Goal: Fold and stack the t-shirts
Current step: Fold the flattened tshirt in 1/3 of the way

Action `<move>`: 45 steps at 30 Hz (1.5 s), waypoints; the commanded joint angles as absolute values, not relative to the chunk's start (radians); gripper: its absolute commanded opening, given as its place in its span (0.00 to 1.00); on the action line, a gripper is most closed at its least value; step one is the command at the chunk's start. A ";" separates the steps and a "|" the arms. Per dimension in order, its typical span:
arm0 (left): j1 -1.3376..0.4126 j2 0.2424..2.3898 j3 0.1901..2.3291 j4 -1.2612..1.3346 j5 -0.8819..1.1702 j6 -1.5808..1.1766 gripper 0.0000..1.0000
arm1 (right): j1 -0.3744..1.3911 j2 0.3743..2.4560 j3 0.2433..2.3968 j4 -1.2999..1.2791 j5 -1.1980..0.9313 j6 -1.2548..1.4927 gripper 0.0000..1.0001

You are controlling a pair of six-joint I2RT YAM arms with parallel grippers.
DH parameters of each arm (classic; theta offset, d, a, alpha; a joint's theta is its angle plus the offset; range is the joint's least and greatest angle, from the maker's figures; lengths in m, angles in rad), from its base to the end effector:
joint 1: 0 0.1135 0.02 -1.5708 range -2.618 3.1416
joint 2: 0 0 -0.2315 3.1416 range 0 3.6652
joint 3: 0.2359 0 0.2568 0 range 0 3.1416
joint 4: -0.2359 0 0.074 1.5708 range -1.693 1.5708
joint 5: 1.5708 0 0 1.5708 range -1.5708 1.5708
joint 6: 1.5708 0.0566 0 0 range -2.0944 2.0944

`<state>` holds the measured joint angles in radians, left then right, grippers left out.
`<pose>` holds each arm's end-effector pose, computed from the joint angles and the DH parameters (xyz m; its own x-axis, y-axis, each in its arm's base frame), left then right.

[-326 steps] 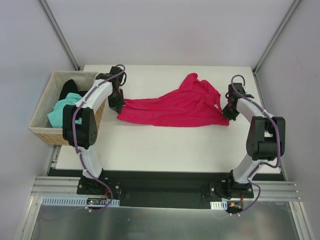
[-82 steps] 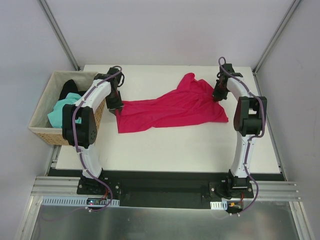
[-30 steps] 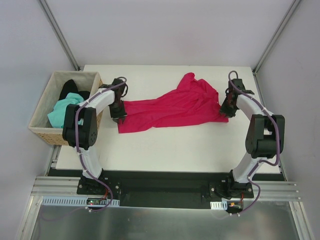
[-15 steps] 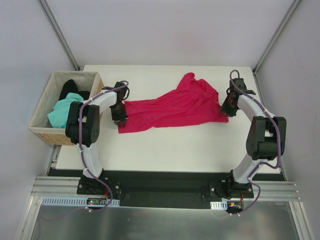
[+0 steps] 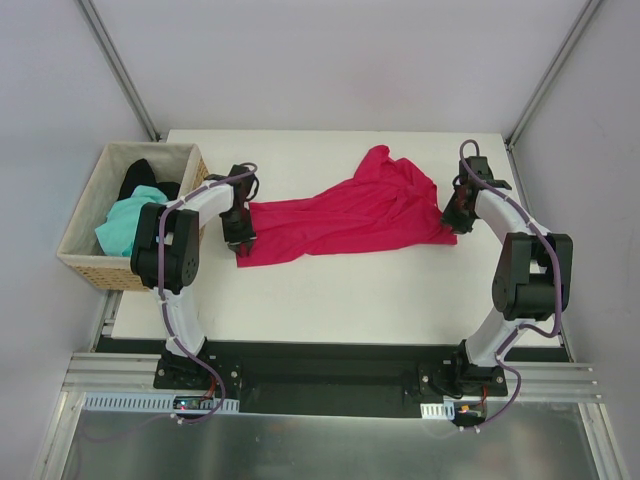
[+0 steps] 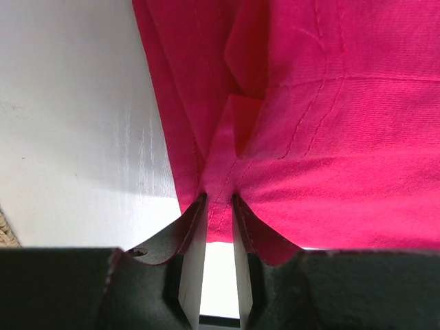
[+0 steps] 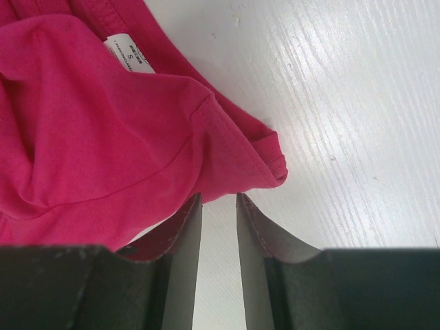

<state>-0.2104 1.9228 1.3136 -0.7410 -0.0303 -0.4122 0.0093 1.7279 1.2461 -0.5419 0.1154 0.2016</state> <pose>0.3598 -0.0751 0.1097 -0.9554 -0.2054 -0.2123 -0.1970 0.9785 -0.0606 0.3731 -0.0031 0.1684 -0.8266 0.1912 -0.5294 0.2207 0.9753 0.0078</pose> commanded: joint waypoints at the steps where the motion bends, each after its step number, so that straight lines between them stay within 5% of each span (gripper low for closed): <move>1: -0.215 1.893 1.307 -0.759 -0.064 -0.430 0.21 | 0.003 1.671 1.269 -0.546 0.115 0.219 0.30; 45: -0.152 1.890 1.335 -0.804 -0.068 -0.383 0.21 | 0.005 1.704 1.226 -0.502 0.087 0.279 0.30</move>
